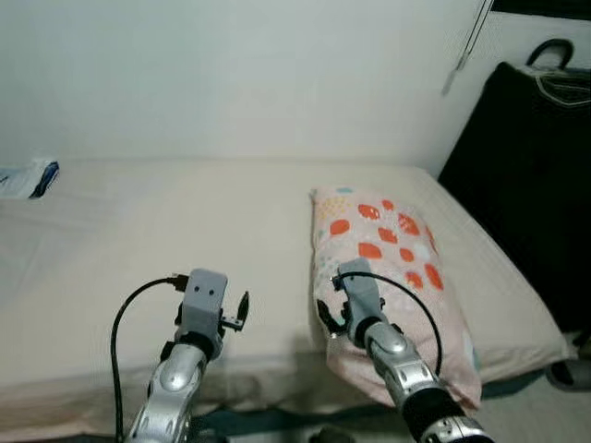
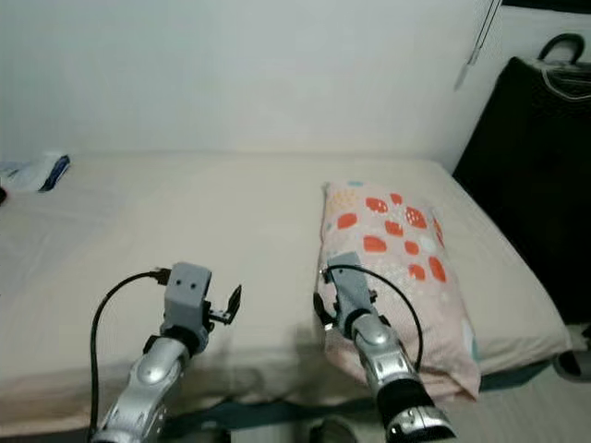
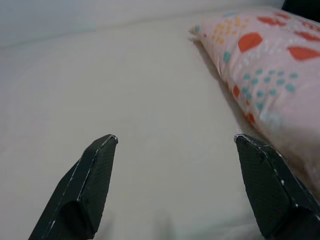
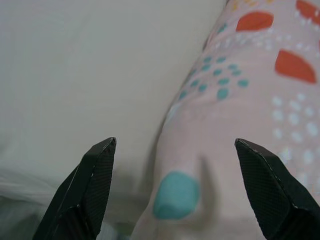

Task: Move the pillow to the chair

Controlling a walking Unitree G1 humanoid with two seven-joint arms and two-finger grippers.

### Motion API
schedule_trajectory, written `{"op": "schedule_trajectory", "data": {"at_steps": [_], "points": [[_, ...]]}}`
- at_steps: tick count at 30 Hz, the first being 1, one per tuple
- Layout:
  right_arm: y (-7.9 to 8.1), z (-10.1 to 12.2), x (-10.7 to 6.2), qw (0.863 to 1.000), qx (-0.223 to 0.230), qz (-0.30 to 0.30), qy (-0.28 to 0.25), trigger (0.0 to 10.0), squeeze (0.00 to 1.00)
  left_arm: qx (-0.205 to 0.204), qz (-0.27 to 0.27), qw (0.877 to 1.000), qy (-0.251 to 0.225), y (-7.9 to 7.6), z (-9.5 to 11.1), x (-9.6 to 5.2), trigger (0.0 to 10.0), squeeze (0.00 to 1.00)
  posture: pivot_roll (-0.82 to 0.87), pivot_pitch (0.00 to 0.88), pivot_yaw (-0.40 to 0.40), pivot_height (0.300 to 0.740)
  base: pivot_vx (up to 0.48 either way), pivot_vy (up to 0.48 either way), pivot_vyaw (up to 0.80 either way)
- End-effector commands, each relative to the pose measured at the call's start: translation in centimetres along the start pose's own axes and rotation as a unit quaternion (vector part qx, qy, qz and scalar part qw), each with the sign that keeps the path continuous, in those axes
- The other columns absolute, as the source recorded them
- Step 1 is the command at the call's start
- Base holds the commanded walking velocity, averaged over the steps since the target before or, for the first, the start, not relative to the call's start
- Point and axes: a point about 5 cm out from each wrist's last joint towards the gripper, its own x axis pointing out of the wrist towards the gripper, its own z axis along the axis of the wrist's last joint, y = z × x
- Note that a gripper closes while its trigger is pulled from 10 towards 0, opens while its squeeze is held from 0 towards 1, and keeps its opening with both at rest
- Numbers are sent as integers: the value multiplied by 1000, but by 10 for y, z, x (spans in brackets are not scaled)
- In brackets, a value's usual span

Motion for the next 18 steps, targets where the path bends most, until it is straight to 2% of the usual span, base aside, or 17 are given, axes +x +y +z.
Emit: {"op": "schedule_trajectory", "data": {"at_steps": [1,8,15,18], "points": [[-3,0,0,1000,-7,-1,0,10000,0,-4,-8,1000,6,-2,-3,-1,10000,0,54,0,-84,623,0,0,0],[-5,4,0,1000,-30,10,-2,10000,0,-5,-24,1000,12,-4,-5,-3,10000,0,58,0,-87,623,0,0,0],[-8,5,-3,1000,-18,0,-20,10000,0,-10,-34,999,14,-7,-6,-6,10000,0,59,0,-84,598,0,0,0],[-7,6,-3,999,-31,3,-19,10000,0,-13,-39,999,16,-7,-7,-7,10000,0,59,0,-84,583,0,0,0]]}}
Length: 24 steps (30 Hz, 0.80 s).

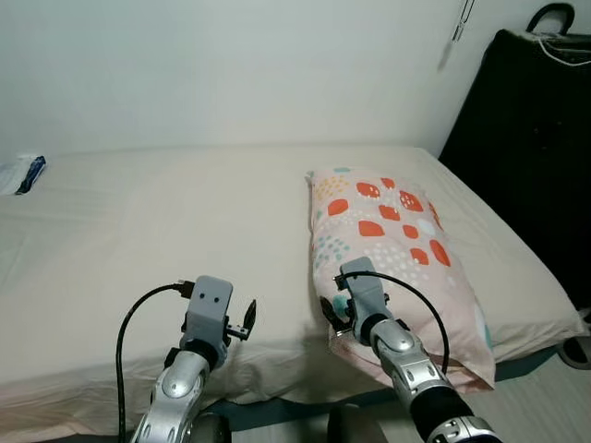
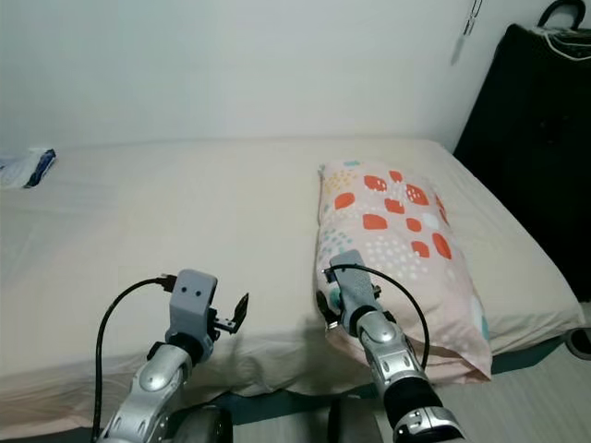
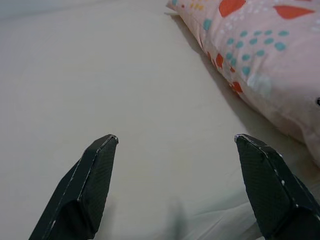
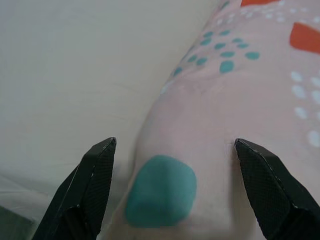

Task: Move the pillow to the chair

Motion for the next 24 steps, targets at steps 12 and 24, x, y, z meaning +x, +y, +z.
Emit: {"op": "schedule_trajectory", "data": {"at_steps": [12,24], "points": [[15,-1,-5,992,-87,86,1,10000,0,-22,-12,1000,11,-2,-3,-4,10000,0,61,0,-85,578,0,0,0],[16,-20,-10,969,-167,152,97,4275,0,-26,-36,999,18,-3,-4,-5,10000,0,62,0,-87,578,0,0,0]]}}
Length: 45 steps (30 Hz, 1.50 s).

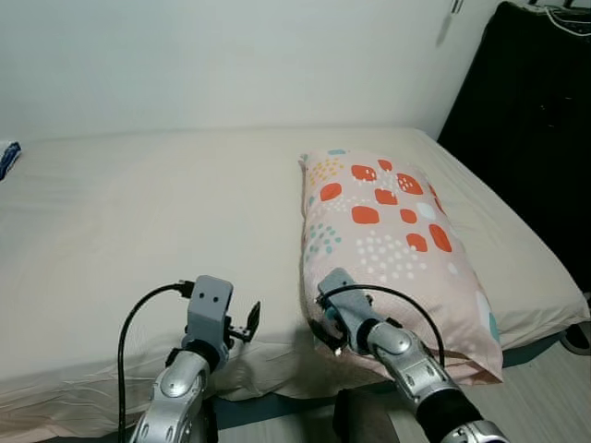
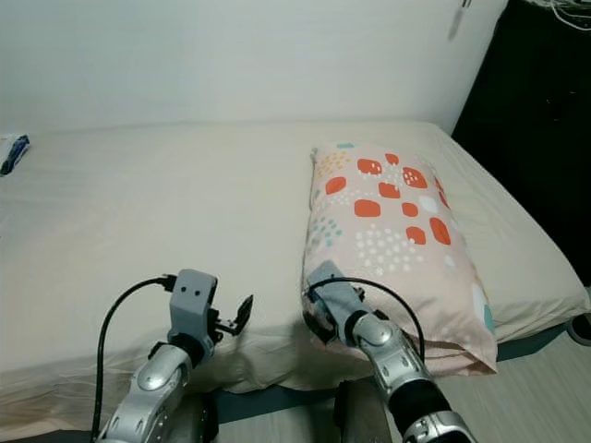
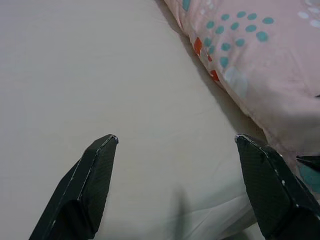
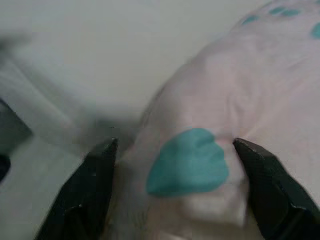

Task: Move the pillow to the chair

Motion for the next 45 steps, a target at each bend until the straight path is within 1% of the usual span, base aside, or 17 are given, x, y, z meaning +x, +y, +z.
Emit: {"op": "schedule_trajectory", "data": {"at_steps": [1,2,3,5,6,10,17,26,27,31,32,34,37,38,42,44,45], "points": [[4,-9,0,999,-14,14,29,3255,0,1,-10,1000,5,-2,-1,-2,10000,0,62,0,-87,578,0,0,0],[4,-9,0,999,-14,14,29,3255,0,1,-10,1000,5,-2,-1,-2,10000,0,62,0,-87,578,0,0,0],[4,-9,-1,999,-12,15,30,667,0,1,-11,1000,6,-2,-1,-2,10000,0,62,0,-87,578,0,0,0],[4,-9,-1,999,-10,16,30,667,0,1,-12,1000,6,-2,-1,-2,10000,0,62,0,-87,578,0,0,0],[2,-8,-1,999,-11,15,30,0,0,1,-12,1000,6,-2,-1,-2,10000,0,62,0,-87,578,0,0,0],[-1,-6,-2,999,-11,15,33,0,0,1,-12,1000,6,-1,-1,-2,10000,0,61,0,-86,578,0,0,0],[-13,1,-2,1000,14,-25,12,0,0,6,10,1000,-4,5,3,0,10000,0,63,0,-87,578,0,0,0],[-18,6,1,999,30,-31,8,0,0,12,30,999,-7,11,5,0,10000,0,61,0,-86,578,0,0,0],[-23,14,5,999,32,-41,0,0,0,17,44,999,-11,16,6,1,10000,0,63,0,-86,578,0,0,0],[-30,25,8,998,37,-51,-14,0,0,20,58,998,-14,21,8,1,10000,0,61,0,-86,578,0,0,0],[-41,42,10,996,40,-68,-34,0,0,25,73,997,-14,27,9,1,10000,0,59,0,-85,578,0,0,0],[-47,51,11,995,39,-77,-44,0,0,27,79,996,-14,30,9,1,10000,0,59,0,-85,578,0,0,0],[-65,87,11,990,49,-99,-84,0,0,34,95,995,-15,39,11,0,10000,0,59,0,-86,578,0,0,0],[-65,87,11,990,49,-99,-84,0,0,34,95,995,-15,39,11,0,10000,0,59,0,-86,578,0,0,0],[-85,130,7,984,37,-131,-115,0,0,35,106,994,-16,43,11,0,10000,0,61,0,-94,578,0,0,0],[-88,137,6,982,39,-138,-122,0,0,35,107,994,-16,43,11,-1,10000,0,61,0,-94,578,0,0,0],[-94,158,2,977,43,-150,-142,0,0,34,110,993,-16,43,11,-1,10000,0,63,0,-95,578,0,0,0]]}}
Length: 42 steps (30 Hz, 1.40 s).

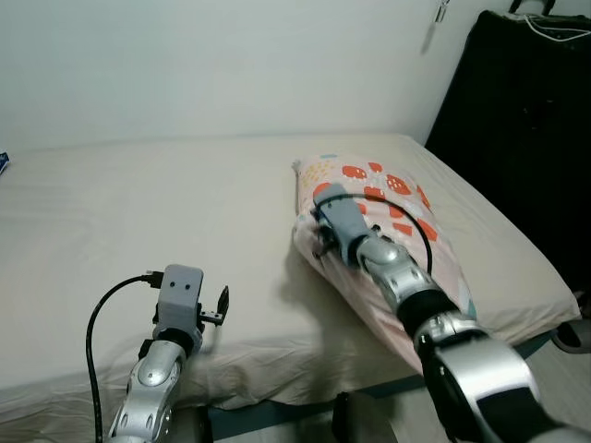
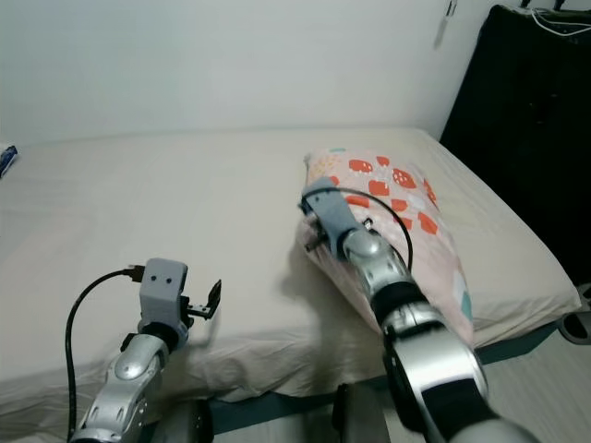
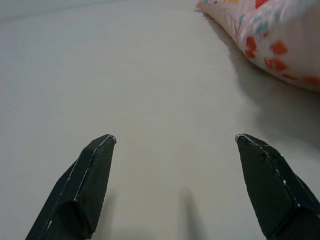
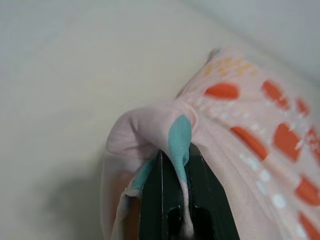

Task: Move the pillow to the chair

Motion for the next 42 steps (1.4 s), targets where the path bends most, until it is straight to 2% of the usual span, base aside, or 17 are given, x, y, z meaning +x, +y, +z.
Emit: {"op": "schedule_trajectory", "data": {"at_steps": [1,5,6,13,15,19,24,26,27,28,29,32,33,36,40,41,42], "points": [[-5,21,2,999,12,-15,-30,0,0,8,6,1000,5,4,-3,-1,10000,0,63,0,-95,578,0,0,0],[-5,50,5,998,20,-16,-64,0,0,8,8,1000,6,4,-4,-2,10000,0,61,0,-92,578,0,0,0],[-5,71,6,996,22,-19,-90,0,0,8,8,1000,6,3,-5,-3,10000,0,60,0,-92,578,0,0,0],[-9,112,2,989,21,-43,-139,0,0,7,8,1000,5,1,-4,0,10000,0,63,0,-95,578,0,0,0],[-19,143,-5,980,33,-66,-184,0,0,9,12,1000,5,4,-4,1,10000,0,64,0,-98,578,0,0,0],[-33,173,-16,965,56,-96,-238,0,0,10,16,1000,4,6,-4,-1,10000,0,67,0,-101,578,0,0,0],[-48,195,-29,947,72,-129,-285,0,0,12,20,1000,3,8,-4,-3,10000,0,68,0,-101,578,0,0,0],[-48,195,-29,947,72,-129,-285,0,0,12,20,1000,3,8,-4,-3,10000,0,68,0,-101,578,0,0,0],[-41,186,-23,955,62,-111,-267,0,0,12,20,1000,4,8,-5,-3,10000,0,61,0,-95,578,0,0,0],[-29,169,-14,967,49,-82,-238,8471,0,13,18,1000,4,6,-5,-3,10000,0,62,0,-93,578,0,0,0],[-19,154,-8,974,42,-52,-215,10000,122,14,16,1000,4,4,-6,-3,10000,0,64,0,-93,578,0,0,0],[-9,141,-3,979,40,-26,-198,10000,122,14,14,1000,4,2,-6,-3,10000,0,65,0,-93,578,0,0,0],[-3,129,1,981,48,-17,-186,10000,1000,14,13,1000,5,1,-6,-2,10000,0,66,0,-90,578,0,0,0],[13,88,8,987,67,-7,-149,10000,1000,12,9,1000,2,-2,-6,-3,10000,0,68,0,-88,578,0,0,0],[19,64,10,991,47,-20,-122,10000,984,12,7,1000,-4,-3,-4,-3,10000,0,67,0,-85,578,0,0,0],[18,46,9,991,54,-40,-112,10000,0,1,3,1000,-5,-3,-4,-3,10000,0,66,0,-81,578,0,0,0],[15,31,7,991,60,-63,-104,10000,0,-11,2,1000,-6,-3,-3,-4,10000,0,69,0,-79,578,0,0,0]]}}
